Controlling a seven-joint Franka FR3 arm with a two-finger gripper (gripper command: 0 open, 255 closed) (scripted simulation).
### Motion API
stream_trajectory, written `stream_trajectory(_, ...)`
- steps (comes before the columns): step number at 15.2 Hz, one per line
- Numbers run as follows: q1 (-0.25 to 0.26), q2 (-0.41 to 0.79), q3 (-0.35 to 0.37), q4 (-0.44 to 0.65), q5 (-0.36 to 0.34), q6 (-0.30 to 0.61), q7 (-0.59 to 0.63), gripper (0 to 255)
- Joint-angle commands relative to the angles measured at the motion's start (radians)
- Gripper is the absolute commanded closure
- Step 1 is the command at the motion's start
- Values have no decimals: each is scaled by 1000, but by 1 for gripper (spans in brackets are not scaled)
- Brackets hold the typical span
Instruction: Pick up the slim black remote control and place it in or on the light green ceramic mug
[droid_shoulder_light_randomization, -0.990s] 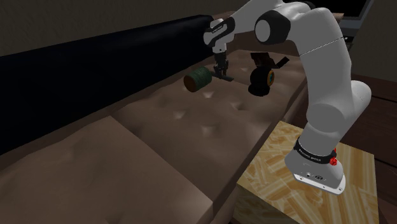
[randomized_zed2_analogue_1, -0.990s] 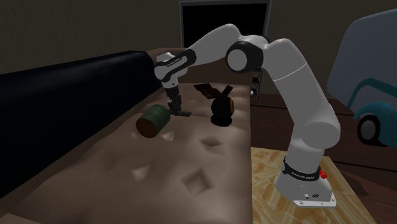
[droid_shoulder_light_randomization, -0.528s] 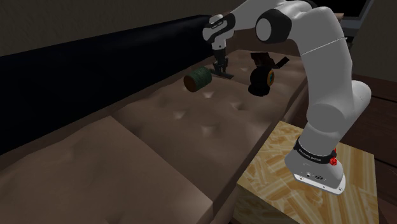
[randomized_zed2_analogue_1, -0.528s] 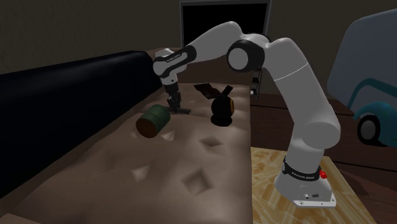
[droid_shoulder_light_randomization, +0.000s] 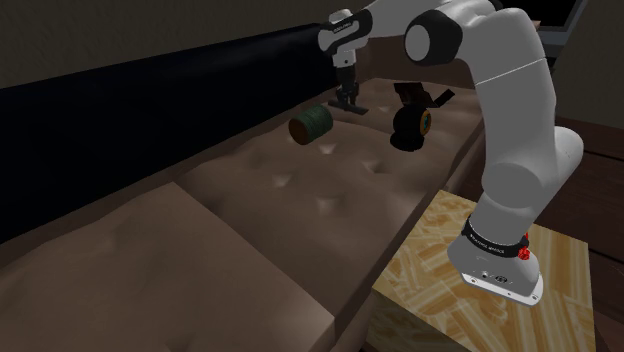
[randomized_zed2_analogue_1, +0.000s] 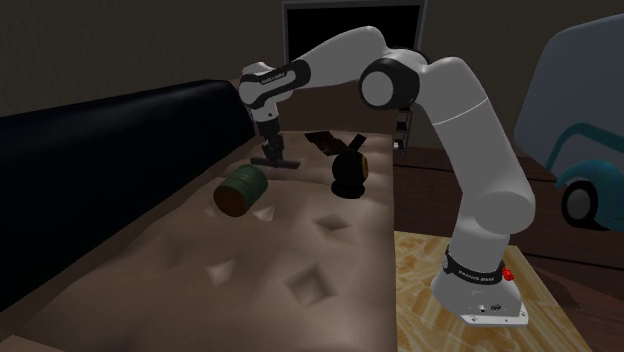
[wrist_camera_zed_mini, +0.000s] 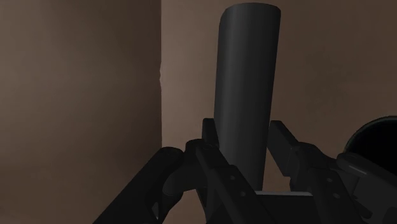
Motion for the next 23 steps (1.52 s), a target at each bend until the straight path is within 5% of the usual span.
stream_trajectory(1,-1,-9,-1,17,-2,-25,-1,255)
stream_trajectory(23,-28,28,-4,376,2,-347,-7,255)
